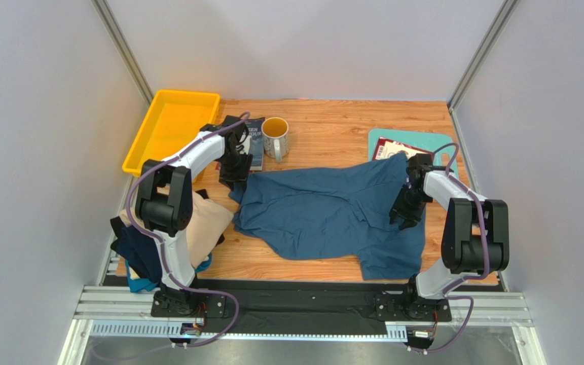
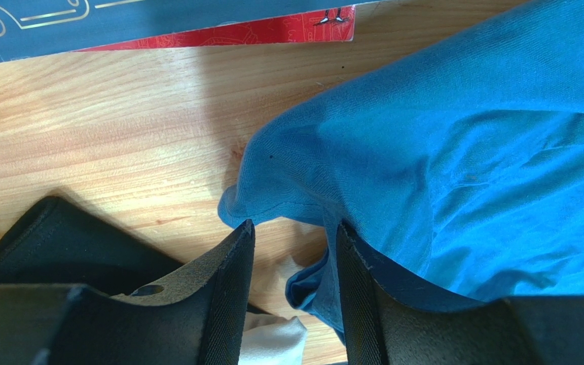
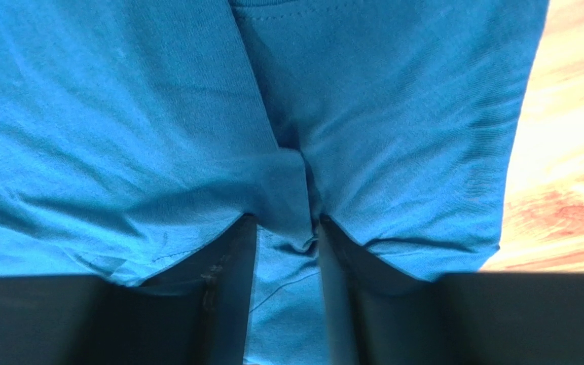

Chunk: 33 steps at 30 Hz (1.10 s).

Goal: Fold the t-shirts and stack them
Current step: Flatten out the tshirt

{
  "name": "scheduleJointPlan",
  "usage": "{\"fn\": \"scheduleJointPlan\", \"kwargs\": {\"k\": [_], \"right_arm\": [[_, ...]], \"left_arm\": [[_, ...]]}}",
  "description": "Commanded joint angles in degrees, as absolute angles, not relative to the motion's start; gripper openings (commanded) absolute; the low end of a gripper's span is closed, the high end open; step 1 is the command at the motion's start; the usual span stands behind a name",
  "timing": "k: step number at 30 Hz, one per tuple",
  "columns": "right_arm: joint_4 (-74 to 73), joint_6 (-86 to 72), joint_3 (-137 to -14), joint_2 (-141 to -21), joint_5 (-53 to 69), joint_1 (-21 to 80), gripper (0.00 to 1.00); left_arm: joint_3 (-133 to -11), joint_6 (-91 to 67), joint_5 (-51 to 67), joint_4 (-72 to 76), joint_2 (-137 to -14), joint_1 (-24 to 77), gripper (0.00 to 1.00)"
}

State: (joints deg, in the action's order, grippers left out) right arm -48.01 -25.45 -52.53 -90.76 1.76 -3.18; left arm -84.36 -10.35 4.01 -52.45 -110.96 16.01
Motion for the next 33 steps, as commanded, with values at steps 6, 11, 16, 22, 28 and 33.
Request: {"fn": "scheduleJointPlan", "kwargs": {"k": [6,11,16,22,28,33], "right_arm": [[-47.02,-25.75,-54.66,-89.66,0.97,-3.08,0.01],[-49.65,-25.4,-57.12,-87.1,2.81,-3.08,0.0],[-53.87,-25.66,-62.91,-83.68,5.53,-3.08,0.0],[-57.39,-25.84,-71.0,-81.91,5.97,-3.08,0.0],[-58.8,-26.19,-76.2,-84.29,6.94,-3.16,0.0],[-58.36,-26.19,-75.5,-84.9,7.56,-3.08,0.0]], "left_arm": [[-84.37,-10.9,4.92,-52.65,-107.67,15.91,0.5],[-85.34,-11.69,3.08,-53.0,-107.67,15.91,0.55],[-87.1,-11.43,1.67,-53.26,-107.32,15.91,0.62],[-88.16,-11.42,5.09,-54.49,-108.72,15.91,0.62],[-83.77,-12.3,9.4,-54.41,-104.6,15.91,0.62],[-81.39,-11.78,10.37,-54.84,-98.18,15.91,0.62]]}}
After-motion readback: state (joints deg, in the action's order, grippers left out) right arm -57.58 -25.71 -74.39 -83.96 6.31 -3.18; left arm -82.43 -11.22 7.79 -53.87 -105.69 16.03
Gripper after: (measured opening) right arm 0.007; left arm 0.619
